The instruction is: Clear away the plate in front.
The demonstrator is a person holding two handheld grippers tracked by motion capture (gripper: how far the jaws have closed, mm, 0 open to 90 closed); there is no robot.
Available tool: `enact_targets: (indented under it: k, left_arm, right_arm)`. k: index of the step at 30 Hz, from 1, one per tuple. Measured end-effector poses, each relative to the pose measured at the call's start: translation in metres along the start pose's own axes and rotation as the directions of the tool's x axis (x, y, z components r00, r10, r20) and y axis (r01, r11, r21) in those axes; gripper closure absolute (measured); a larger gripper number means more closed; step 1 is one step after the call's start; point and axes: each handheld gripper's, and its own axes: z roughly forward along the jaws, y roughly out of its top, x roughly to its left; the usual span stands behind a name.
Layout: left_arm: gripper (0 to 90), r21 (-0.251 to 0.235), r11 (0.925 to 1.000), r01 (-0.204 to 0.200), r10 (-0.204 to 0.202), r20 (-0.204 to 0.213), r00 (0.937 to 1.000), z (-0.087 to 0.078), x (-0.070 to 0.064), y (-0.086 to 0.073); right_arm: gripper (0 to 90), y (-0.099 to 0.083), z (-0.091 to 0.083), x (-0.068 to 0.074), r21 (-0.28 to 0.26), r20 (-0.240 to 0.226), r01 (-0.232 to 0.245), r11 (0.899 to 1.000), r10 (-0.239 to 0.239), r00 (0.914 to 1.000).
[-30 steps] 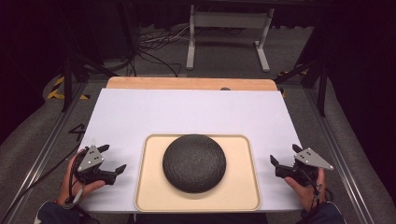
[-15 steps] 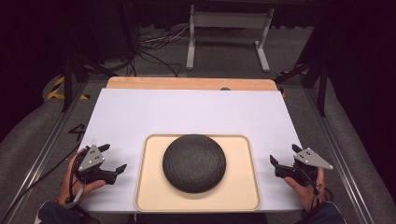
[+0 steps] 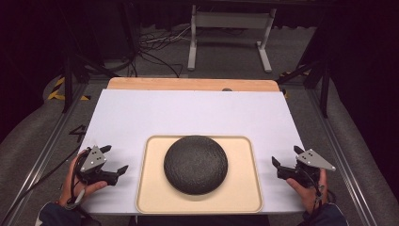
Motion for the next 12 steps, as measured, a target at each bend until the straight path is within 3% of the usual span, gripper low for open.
enact_targets:
  k: [12]
  left_arm:
    - [6.9, 0.000, 0.9999, 0.015, -0.015, 0.002, 0.9999, 0.0032, 0.0024, 0.0010]
  right_arm:
    - [8.4, -0.0018, 0.0000, -0.0017, 0.003, 0.000, -0.010, 1.000, 0.010, 1.0000]
